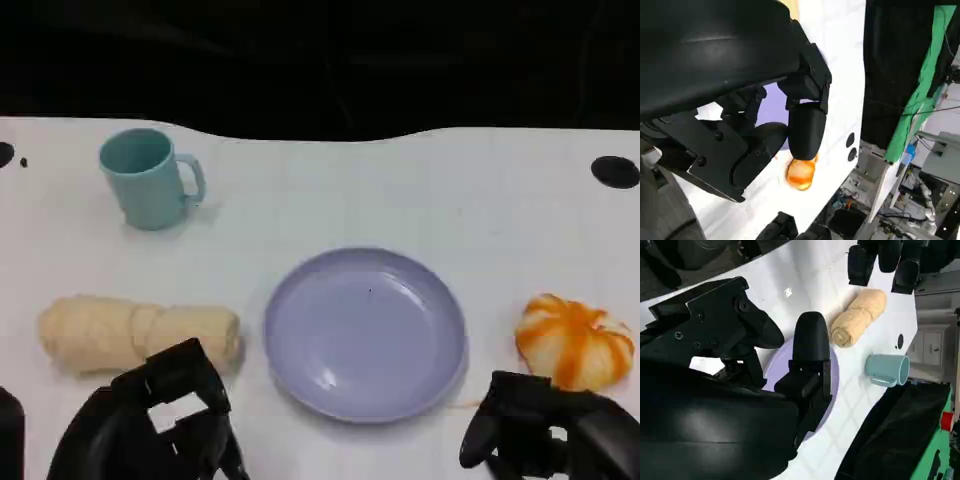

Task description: Grasp the towel on the left side of the plate with the left hand and place it into the plate.

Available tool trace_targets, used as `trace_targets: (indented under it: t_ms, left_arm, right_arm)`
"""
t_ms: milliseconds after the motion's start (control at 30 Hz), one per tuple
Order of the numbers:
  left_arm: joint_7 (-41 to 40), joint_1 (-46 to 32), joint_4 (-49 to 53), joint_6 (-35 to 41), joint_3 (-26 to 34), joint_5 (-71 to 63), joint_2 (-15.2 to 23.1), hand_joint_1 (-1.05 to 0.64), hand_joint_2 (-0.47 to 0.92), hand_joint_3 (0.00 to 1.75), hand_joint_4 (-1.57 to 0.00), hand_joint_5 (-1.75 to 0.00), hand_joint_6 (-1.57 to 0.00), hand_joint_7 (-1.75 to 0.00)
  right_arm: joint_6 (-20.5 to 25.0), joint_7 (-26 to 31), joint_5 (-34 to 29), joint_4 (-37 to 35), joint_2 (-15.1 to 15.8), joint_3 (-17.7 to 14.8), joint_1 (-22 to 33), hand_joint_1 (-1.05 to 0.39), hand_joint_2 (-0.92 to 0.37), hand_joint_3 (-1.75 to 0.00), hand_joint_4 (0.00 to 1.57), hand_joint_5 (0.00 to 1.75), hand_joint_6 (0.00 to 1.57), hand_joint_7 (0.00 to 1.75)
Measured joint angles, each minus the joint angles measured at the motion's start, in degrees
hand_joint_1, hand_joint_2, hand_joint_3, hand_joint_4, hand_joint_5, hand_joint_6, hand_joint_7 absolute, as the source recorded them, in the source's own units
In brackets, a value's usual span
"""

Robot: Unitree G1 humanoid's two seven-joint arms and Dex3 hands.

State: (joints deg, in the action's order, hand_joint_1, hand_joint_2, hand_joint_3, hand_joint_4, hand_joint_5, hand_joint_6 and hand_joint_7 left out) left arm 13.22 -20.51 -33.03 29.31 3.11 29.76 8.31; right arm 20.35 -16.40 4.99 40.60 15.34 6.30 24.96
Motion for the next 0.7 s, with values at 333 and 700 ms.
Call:
trace_targets:
  t_ms: [333,700]
  left_arm:
    - [0.3,0.0,0.2,-0.2,0.0,0.0,0.0,-0.1,0.51,1.31,-0.81,-1.75,-0.71,-1.66]
    - [0.3,0.0,0.2,-0.2,0.1,-0.1,0.0,-0.09,0.51,1.32,-0.81,-1.75,-0.71,-1.66]
  right_arm:
    - [0.0,0.0,0.0,0.0,0.0,0.0,0.0,-0.02,-0.59,-1.12,0.74,1.75,0.61,1.49]
    - [0.0,0.0,0.0,0.0,0.0,0.0,-0.2,-0.01,-0.59,-1.12,0.73,1.75,0.61,1.49]
